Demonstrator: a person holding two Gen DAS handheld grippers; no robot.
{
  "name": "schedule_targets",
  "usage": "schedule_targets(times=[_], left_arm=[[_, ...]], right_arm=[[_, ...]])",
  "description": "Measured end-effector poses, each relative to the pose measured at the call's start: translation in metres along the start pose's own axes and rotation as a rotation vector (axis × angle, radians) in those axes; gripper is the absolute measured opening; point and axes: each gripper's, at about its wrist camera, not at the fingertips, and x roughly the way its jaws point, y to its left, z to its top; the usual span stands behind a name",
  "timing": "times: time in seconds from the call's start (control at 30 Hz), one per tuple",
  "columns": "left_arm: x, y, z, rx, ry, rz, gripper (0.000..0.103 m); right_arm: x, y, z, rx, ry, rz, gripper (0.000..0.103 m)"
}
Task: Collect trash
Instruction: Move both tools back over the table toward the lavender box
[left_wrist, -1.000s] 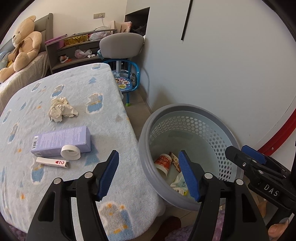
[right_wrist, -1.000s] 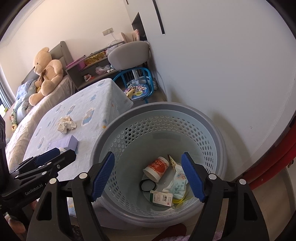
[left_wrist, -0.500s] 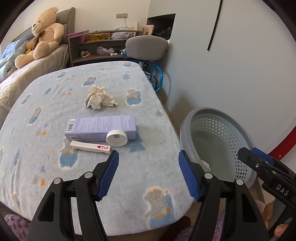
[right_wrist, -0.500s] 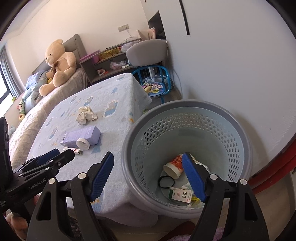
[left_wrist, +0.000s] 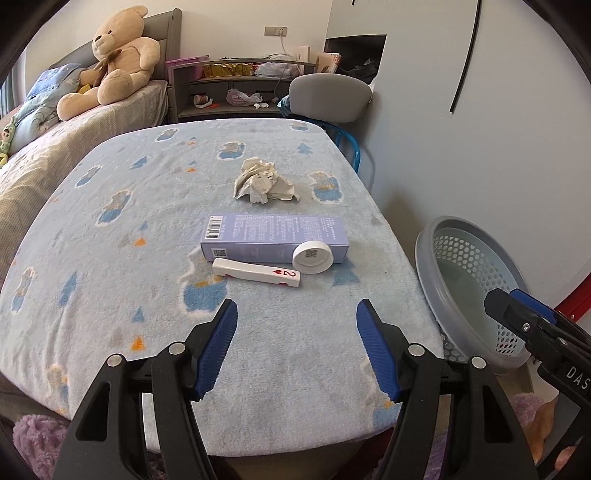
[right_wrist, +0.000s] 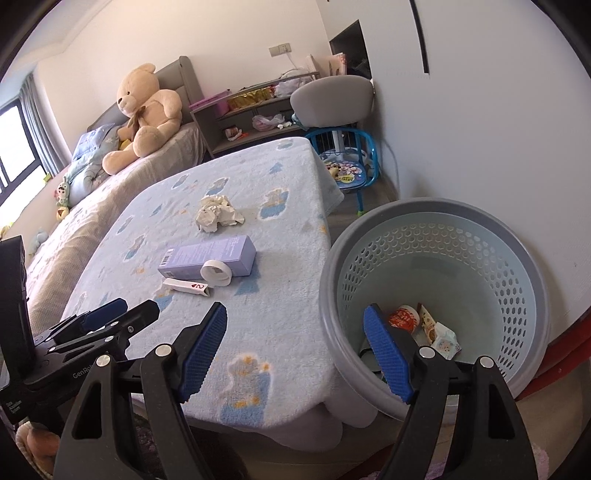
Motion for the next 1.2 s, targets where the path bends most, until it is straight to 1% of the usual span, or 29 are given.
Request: schedule_targets(times=[0.57, 0.73, 0.9, 1.2], left_arm=[[-0.011, 0.052, -0.008, -0.069, -0.029, 0.059, 0.064], [-0.009, 0.068, -0.012, -0.097, -0.022, 0.081, 0.064], [-0.006, 0.083, -0.014, -0.123, -0.01, 0.099, 0.064], [0.005, 0.094, -0.014, -0.144, 0.007, 0.104, 0.064]], right_arm=[[0.018, 0.048, -0.004, -0.072, 0.026, 0.042, 0.075], [0.03, 0.061, -0.005, -0.096, 0.042, 0.059, 0.075], [0.052, 0.075, -0.004, -0.118, 0.069, 0.073, 0.075], [0.095, 0.088, 0.004, -0.121, 0.096, 0.039, 0.075]])
